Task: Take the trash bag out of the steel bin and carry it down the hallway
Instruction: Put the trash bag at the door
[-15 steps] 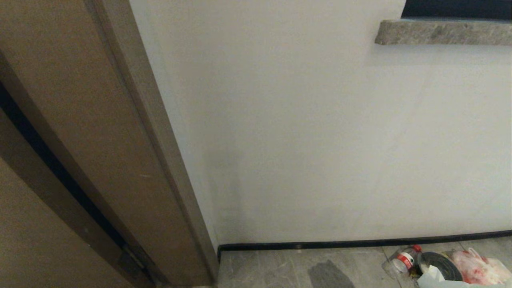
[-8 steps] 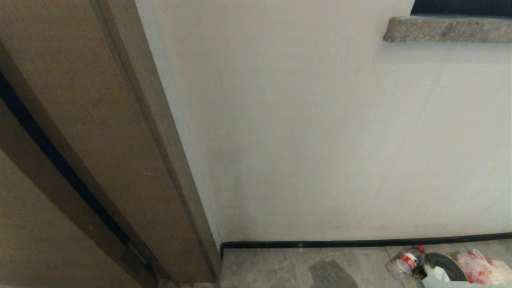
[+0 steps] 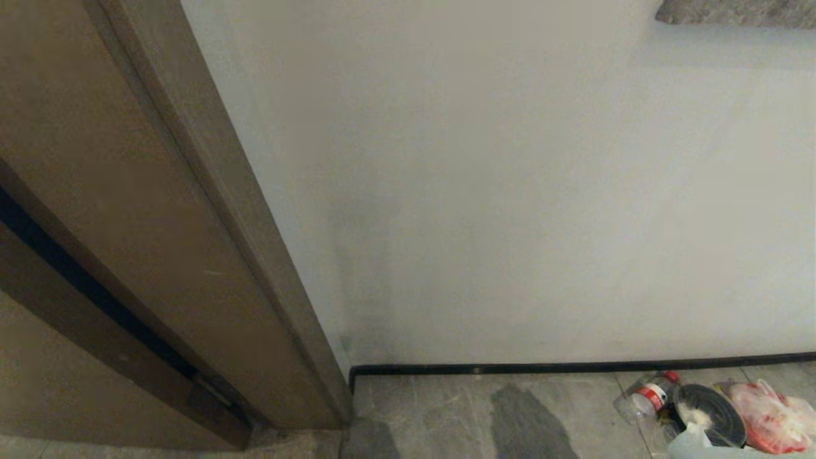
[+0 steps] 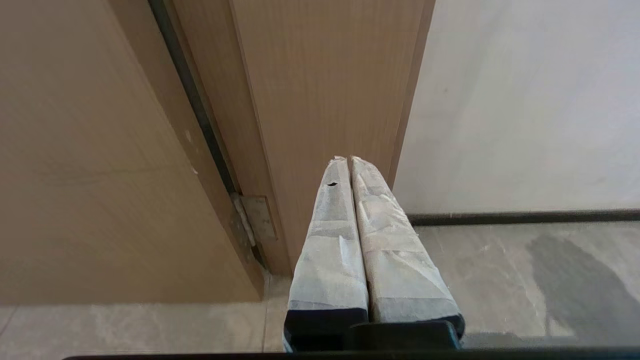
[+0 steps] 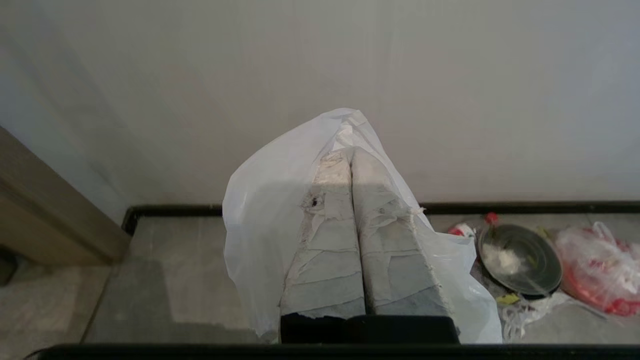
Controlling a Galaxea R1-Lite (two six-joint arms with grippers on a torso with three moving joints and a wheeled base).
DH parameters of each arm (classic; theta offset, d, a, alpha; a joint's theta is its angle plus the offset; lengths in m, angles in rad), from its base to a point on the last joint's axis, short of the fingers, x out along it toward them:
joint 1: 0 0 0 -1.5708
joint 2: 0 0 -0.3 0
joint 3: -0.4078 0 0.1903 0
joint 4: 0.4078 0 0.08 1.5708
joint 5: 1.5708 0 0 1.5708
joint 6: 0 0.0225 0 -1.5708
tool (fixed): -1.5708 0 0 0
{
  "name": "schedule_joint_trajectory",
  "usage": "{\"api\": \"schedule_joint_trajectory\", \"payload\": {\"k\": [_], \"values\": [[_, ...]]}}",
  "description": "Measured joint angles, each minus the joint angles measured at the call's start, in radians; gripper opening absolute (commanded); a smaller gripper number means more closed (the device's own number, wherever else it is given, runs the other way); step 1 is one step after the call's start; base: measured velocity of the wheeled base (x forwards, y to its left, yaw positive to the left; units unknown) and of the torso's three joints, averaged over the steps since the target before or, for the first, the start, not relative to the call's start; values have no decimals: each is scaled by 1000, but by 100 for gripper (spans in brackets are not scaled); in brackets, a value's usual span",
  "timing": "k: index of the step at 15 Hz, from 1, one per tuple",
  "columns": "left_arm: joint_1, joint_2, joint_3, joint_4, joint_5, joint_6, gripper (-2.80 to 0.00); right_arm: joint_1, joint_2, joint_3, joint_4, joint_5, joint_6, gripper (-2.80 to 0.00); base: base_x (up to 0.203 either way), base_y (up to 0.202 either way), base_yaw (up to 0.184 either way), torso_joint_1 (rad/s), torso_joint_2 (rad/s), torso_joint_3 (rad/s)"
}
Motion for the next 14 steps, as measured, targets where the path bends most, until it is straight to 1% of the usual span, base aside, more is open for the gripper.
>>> {"api": "schedule_joint_trajectory", "payload": {"k": [14], "values": [[0, 0, 0, 0, 1, -1, -280, 0, 0, 0, 1, 6, -23, -280, 0, 0, 0, 2, 2, -195]]}}
